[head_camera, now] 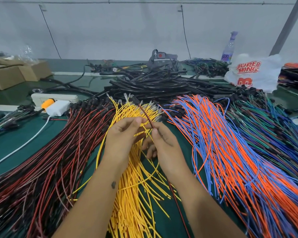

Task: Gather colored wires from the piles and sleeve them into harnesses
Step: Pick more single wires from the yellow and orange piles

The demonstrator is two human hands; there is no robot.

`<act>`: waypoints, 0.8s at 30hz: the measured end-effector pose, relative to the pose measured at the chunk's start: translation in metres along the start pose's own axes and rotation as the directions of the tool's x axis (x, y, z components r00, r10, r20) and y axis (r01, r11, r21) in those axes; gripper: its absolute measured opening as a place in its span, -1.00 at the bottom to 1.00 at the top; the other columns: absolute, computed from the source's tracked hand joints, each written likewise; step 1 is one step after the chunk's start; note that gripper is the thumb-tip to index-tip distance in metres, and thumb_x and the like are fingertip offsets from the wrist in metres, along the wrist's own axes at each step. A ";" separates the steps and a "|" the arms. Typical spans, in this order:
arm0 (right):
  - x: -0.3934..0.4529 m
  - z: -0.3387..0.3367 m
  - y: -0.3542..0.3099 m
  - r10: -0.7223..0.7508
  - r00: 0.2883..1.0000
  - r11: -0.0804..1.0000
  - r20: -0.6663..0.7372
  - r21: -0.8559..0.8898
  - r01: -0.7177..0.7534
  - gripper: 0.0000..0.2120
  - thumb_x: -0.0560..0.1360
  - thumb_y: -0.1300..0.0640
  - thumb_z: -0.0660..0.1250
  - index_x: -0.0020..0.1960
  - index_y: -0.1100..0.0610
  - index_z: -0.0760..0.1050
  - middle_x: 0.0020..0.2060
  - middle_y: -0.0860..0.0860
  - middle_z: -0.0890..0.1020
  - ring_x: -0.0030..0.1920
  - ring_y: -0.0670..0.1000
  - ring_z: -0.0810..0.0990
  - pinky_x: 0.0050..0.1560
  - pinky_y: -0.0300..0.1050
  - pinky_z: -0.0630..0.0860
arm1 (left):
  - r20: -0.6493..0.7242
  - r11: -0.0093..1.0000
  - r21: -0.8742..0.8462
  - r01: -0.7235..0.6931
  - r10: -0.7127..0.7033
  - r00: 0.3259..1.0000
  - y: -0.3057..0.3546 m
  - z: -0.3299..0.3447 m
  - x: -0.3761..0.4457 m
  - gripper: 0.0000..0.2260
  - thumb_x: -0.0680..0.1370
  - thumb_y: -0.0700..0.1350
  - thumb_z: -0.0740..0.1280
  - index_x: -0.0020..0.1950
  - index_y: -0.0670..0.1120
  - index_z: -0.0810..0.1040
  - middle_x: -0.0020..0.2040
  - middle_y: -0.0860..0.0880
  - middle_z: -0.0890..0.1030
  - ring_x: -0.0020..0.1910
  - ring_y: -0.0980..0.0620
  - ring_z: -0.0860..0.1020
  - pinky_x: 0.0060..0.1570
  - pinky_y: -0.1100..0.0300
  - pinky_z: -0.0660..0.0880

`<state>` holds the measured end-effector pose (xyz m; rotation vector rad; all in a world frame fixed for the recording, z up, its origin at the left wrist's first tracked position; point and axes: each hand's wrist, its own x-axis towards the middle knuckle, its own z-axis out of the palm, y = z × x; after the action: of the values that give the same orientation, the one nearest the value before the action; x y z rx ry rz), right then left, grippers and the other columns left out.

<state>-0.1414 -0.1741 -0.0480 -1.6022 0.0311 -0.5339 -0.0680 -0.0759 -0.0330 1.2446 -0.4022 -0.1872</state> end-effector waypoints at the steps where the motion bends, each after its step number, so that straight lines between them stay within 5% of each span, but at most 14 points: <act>1: 0.000 0.000 0.000 -0.008 1.000 1.000 -0.007 0.022 0.008 -0.72 0.68 0.12 0.07 0.06 -0.10 0.54 -0.35 0.03 0.57 -0.43 -0.06 0.48 -0.39 -0.35 0.39 | 0.003 1.000 -0.005 0.000 0.000 1.000 0.001 0.000 0.000 -0.84 0.57 -0.18 0.31 -0.14 -0.05 0.67 -0.10 -0.04 0.70 -0.08 0.01 0.67 -0.10 0.16 0.61; 5: 0.003 0.003 0.004 -0.010 1.000 1.000 0.000 -0.008 0.010 -0.75 0.68 0.10 0.08 0.10 -0.10 0.52 -0.42 -0.03 0.52 -0.43 -0.08 0.45 -0.40 -0.31 0.40 | 0.018 0.997 0.083 0.006 -0.008 1.000 -0.001 0.001 -0.002 -0.91 0.53 -0.15 0.36 -0.07 -0.07 0.68 -0.05 -0.08 0.68 0.01 -0.06 0.64 0.01 0.06 0.59; 9: 0.005 0.007 0.011 -0.003 1.000 0.998 0.010 -0.068 0.004 -0.79 0.67 0.11 0.09 0.08 -0.09 0.48 -0.51 -0.12 0.40 -0.47 -0.15 0.33 -0.45 -0.24 0.33 | 0.036 0.985 0.170 -0.043 0.037 0.999 -0.001 0.005 -0.003 -0.88 0.54 -0.17 0.35 -0.09 -0.01 0.68 -0.11 0.01 0.69 -0.05 0.07 0.64 -0.14 0.25 0.57; 14: 0.006 0.007 0.011 -0.084 0.996 0.995 -0.014 -0.063 0.083 -0.76 0.67 0.17 0.08 0.03 -0.10 0.47 -0.41 -0.26 0.51 -0.43 -0.22 0.46 -0.40 -0.43 0.34 | 0.167 0.965 0.256 -0.064 0.021 0.986 -0.002 0.007 -0.005 -0.78 0.60 -0.15 0.25 0.00 0.12 0.65 -0.03 0.06 0.69 0.01 0.12 0.63 -0.04 0.22 0.57; 19: 0.004 0.008 0.013 -0.078 0.997 0.981 -0.018 -0.180 0.074 -0.83 0.63 0.04 0.14 0.11 -0.18 0.46 -0.23 -0.27 0.55 -0.28 -0.20 0.49 -0.23 -0.18 0.42 | 0.133 1.000 0.002 -0.007 0.007 0.991 0.002 0.002 -0.001 -0.80 0.62 -0.21 0.20 0.01 -0.10 0.63 0.00 -0.02 0.69 -0.04 0.11 0.63 -0.12 0.30 0.55; 24: 0.001 -0.003 0.005 -0.225 0.940 0.836 -0.257 -0.546 0.051 -0.73 0.55 0.02 0.19 0.22 -0.01 0.47 0.05 -0.08 0.50 0.02 -0.07 0.51 0.05 0.02 0.48 | 0.025 0.968 -0.236 0.084 -0.081 0.996 0.005 -0.004 0.007 -0.81 0.66 -0.15 0.11 -0.07 -0.06 0.47 -0.36 0.03 0.53 -0.37 0.08 0.55 -0.24 0.20 0.59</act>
<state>-0.1398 -0.1779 -0.0519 -2.0575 0.3300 -0.9549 -0.0604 -0.0733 -0.0284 1.0258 -0.3312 -0.3074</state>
